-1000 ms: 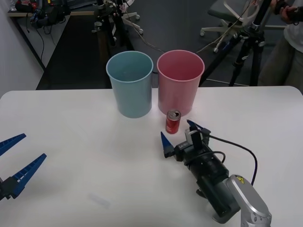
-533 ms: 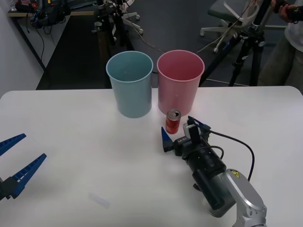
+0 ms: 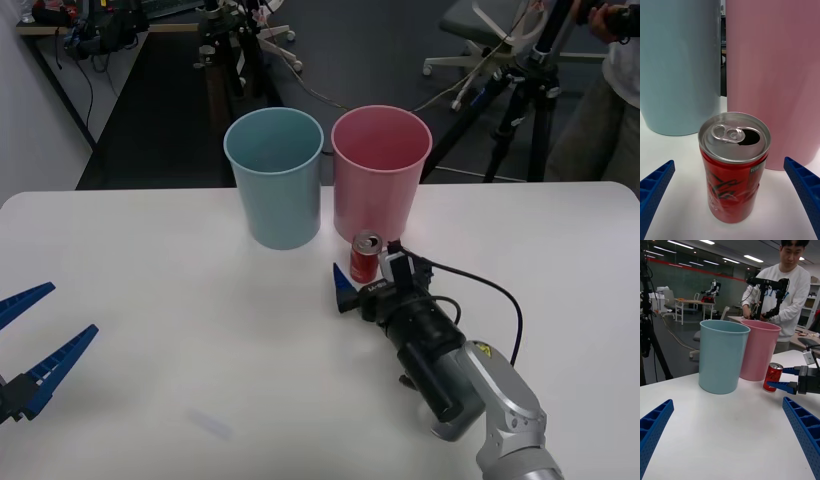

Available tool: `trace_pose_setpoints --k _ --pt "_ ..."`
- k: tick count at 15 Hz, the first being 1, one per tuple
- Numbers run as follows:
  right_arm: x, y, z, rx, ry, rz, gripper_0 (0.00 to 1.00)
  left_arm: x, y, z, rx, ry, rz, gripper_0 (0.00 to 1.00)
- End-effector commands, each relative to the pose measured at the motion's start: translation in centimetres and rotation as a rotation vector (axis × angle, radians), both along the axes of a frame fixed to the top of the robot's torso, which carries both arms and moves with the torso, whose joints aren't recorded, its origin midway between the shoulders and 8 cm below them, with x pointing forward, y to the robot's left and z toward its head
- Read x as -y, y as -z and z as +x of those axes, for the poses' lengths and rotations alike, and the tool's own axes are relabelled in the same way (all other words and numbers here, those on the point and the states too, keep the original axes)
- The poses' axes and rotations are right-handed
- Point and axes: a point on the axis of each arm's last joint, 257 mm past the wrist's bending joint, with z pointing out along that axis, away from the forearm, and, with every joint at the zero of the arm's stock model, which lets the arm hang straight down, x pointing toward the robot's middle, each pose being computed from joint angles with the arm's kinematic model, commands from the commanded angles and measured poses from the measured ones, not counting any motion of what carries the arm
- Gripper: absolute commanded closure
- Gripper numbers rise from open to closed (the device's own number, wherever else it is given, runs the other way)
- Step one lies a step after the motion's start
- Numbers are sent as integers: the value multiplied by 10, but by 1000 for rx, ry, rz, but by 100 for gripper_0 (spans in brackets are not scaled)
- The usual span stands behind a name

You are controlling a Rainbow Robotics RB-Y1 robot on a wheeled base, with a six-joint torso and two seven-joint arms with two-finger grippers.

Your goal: Grasp the object on the table and drop it into the matching bin: aluminum can to the light blue bin, PET bottle to the pink bin.

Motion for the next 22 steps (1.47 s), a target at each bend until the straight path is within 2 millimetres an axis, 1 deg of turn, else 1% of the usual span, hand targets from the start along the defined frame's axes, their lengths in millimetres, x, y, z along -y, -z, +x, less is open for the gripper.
trace_pose_setpoints --k 1,4,7,12,13,14,15,22 --pt "-8 2 11 -13 -11 3 0 0 0 0 0 0 0 0" --pt "-10 -1 19 -15 -12 8 0 0 0 0 0 0 0 0" --pt "-9 1 19 -20 -9 12 0 0 0 0 0 0 0 0" --pt "-11 -3 18 -10 -23 21 0 0 0 0 0 0 0 0" --pt "-11 -3 18 -9 -24 21 17 0 0 0 0 0 0 0" --pt "-11 -3 18 -9 -24 20 50 0 0 0 0 0 0 0" --pt "-11 -3 18 -10 -24 24 100 0 0 0 0 0 0 0" --pt "-10 -4 18 -8 -26 25 100 0 0 0 0 0 0 0"
